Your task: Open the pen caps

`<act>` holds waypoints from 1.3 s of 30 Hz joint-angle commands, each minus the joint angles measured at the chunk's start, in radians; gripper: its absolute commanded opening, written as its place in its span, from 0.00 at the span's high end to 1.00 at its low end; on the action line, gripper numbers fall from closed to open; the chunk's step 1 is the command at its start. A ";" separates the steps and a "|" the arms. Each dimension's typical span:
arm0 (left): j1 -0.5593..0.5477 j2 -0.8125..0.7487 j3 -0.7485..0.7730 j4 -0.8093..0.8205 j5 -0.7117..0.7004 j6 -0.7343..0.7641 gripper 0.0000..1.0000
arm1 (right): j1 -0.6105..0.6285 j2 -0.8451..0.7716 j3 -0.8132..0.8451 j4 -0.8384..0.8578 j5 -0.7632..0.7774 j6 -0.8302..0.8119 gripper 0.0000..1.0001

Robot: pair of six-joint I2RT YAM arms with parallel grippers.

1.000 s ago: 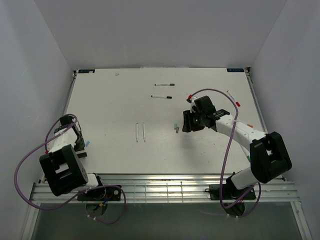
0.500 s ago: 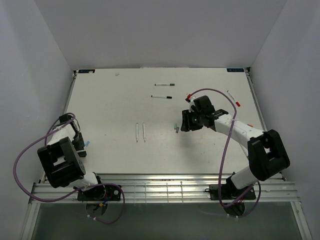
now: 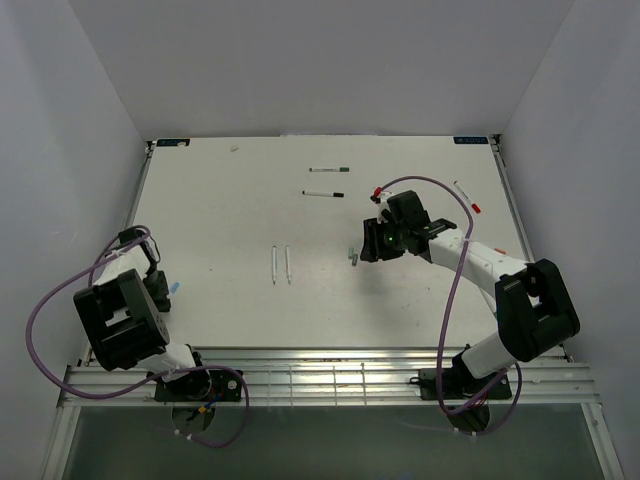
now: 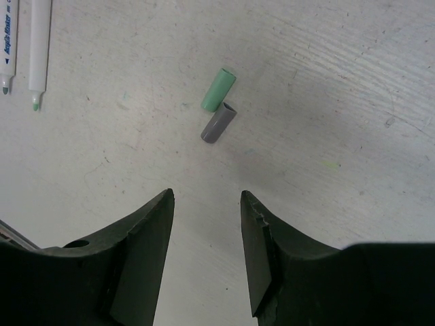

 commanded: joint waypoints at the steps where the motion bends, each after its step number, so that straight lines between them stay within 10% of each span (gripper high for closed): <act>1: 0.013 0.064 -0.057 0.098 0.016 -0.015 0.43 | -0.006 -0.029 -0.018 0.026 -0.002 -0.002 0.50; 17: 0.007 -0.028 -0.045 0.130 0.143 0.107 0.93 | -0.004 -0.088 -0.070 0.049 0.012 0.016 0.50; 32: -0.607 -0.306 -0.013 0.546 0.328 0.347 1.00 | -0.004 -0.169 -0.129 0.144 -0.173 0.128 0.44; 39: -0.821 -0.321 -0.102 0.858 0.488 0.475 1.00 | 0.031 -0.157 -0.236 0.574 -0.468 0.356 0.36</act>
